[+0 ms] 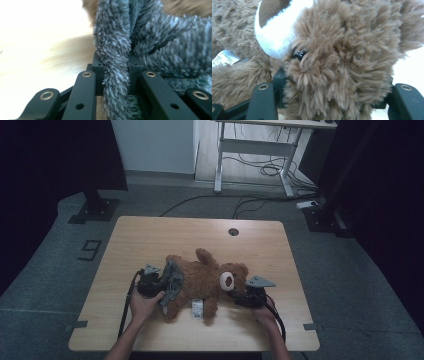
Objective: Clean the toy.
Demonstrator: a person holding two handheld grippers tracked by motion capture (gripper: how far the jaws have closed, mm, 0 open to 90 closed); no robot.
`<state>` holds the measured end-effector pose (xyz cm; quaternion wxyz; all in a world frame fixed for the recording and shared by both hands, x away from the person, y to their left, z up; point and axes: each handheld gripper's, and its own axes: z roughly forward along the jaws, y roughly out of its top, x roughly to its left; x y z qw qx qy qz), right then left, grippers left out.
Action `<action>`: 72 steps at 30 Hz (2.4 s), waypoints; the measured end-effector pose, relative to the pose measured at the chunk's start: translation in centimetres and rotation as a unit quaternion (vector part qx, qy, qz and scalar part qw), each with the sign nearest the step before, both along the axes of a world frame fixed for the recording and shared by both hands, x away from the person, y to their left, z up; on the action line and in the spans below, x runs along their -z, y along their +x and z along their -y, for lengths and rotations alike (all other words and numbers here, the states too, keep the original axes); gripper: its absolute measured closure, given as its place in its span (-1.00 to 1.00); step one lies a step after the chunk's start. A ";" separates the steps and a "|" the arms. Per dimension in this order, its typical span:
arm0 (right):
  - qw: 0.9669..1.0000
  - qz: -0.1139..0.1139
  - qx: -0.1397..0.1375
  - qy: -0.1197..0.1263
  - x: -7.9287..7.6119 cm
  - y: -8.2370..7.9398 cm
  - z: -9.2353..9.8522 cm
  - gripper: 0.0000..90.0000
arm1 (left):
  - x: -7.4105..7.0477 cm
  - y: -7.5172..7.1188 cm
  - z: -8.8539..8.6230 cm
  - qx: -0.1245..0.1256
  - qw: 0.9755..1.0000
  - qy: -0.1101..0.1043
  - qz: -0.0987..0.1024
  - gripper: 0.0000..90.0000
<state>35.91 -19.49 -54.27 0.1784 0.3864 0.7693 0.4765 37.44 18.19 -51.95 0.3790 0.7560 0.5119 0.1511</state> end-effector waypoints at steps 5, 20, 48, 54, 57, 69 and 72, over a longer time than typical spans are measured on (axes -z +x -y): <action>1.000 -0.002 0.000 0.001 0.0 0.0 0.1 -0.21 | 0.9 0.3 -1.0 -0.013 1.000 0.007 -0.020 0.64; 0.999 0.022 0.023 -0.013 0.2 0.5 -0.5 -0.19 | -8.4 -0.3 3.2 0.052 0.991 -0.072 0.096 0.63; 0.999 0.011 -0.017 0.039 -1.6 -0.7 2.0 -0.73 | -4.4 -0.9 7.5 0.091 0.989 -0.076 0.085 0.68; 0.997 0.032 -0.009 0.065 -4.2 -0.9 1.7 -0.79 | -4.0 -2.3 7.3 0.099 0.987 -0.091 0.089 0.69; 0.998 0.031 -0.001 0.054 -5.3 -0.1 0.8 -0.85 | -3.8 -2.9 7.2 0.100 0.986 -0.096 0.091 0.69; 0.999 -0.037 0.023 0.028 -4.6 2.3 -0.9 -1.00 | -3.4 -3.7 7.1 0.108 0.983 -0.112 0.093 0.68; 0.999 -0.033 0.024 0.027 -4.4 2.1 -0.7 -1.00 | -3.3 -4.0 7.1 0.107 0.983 -0.111 0.099 0.68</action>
